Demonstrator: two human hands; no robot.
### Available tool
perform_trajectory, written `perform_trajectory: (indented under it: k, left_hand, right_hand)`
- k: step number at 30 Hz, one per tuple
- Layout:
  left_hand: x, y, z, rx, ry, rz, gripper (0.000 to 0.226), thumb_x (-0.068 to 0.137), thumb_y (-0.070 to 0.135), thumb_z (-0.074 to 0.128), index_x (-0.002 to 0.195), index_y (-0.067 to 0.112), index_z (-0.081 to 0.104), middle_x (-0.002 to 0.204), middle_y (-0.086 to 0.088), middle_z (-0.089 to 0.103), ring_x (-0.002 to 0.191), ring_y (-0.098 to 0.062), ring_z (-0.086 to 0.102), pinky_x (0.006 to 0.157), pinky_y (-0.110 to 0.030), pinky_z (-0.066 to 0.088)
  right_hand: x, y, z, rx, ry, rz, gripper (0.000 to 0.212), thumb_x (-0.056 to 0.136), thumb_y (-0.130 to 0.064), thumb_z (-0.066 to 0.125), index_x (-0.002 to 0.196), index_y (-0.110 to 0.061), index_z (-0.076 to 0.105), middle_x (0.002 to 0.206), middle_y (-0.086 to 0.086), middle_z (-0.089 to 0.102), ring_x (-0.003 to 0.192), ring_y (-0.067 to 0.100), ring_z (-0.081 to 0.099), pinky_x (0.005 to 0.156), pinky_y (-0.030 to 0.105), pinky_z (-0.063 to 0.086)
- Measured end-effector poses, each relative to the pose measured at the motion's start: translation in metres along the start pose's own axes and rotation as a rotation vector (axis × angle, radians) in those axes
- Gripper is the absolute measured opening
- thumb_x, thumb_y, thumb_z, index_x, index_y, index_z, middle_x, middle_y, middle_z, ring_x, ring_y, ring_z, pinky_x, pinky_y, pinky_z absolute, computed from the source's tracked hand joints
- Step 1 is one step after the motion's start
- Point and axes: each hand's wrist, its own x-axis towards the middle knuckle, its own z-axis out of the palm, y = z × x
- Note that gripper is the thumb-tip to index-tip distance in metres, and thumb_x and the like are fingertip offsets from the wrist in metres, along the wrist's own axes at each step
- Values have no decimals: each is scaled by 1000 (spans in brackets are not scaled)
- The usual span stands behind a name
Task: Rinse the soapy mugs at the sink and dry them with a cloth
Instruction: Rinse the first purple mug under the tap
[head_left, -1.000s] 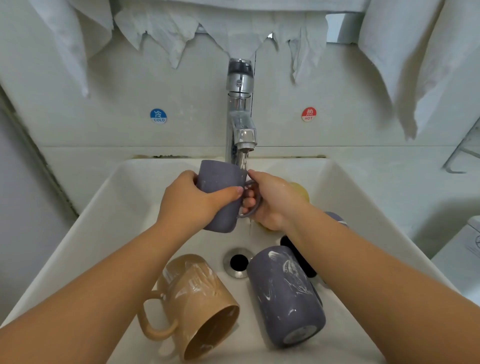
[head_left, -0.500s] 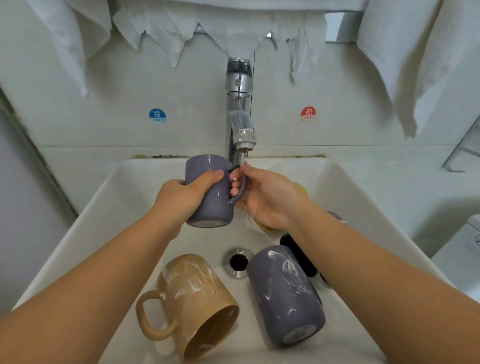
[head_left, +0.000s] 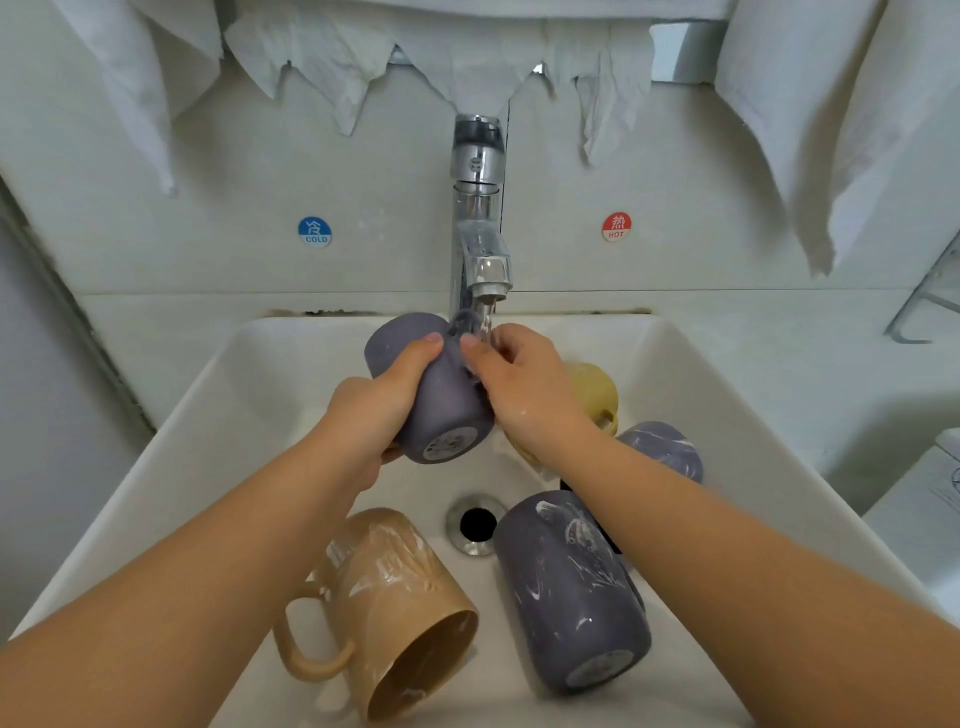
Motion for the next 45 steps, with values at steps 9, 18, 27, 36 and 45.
perform_trajectory:
  k: [9, 18, 27, 36, 45]
  left_hand:
    - [-2, 1, 3, -145, -78, -24, 58, 86, 62, 56, 116, 12, 57, 98, -10, 72, 84, -24, 70, 67, -32, 57]
    - [-4, 1, 4, -207, -165, 49, 52, 92, 56, 50, 120, 13, 59, 102, -8, 74, 90, -23, 72, 77, -36, 58]
    - [-5, -3, 9, -184, -233, 103, 37, 94, 51, 49, 104, 18, 63, 97, -4, 75, 89, -19, 72, 78, -35, 58]
    - [-6, -10, 14, -91, -311, 80, 42, 93, 47, 53, 119, 15, 61, 97, -7, 76, 88, -21, 72, 66, -31, 56]
    - [-7, -6, 8, -140, -322, 38, 36, 92, 48, 52, 109, 19, 67, 91, -5, 76, 83, -20, 72, 75, -35, 57]
  right_hand:
    - [-5, 2, -3, 452, -337, 320, 36, 97, -33, 54, 130, -22, 48, 118, 4, 64, 102, 22, 66, 85, 39, 57]
    - [-3, 3, -8, 699, -327, 448, 31, 101, -33, 43, 129, -27, 58, 120, -1, 68, 110, 20, 64, 92, 40, 54]
    - [-4, 2, -8, 674, -325, 489, 34, 100, -29, 45, 132, -22, 55, 125, 4, 65, 105, 23, 64, 89, 40, 53]
    - [5, 8, -6, 419, -285, 447, 58, 86, -57, 58, 128, -17, 53, 116, 14, 67, 100, 30, 68, 90, 52, 54]
    - [3, 8, -1, 356, -287, 355, 38, 97, -27, 52, 134, -26, 44, 114, 6, 66, 104, 25, 66, 94, 42, 53]
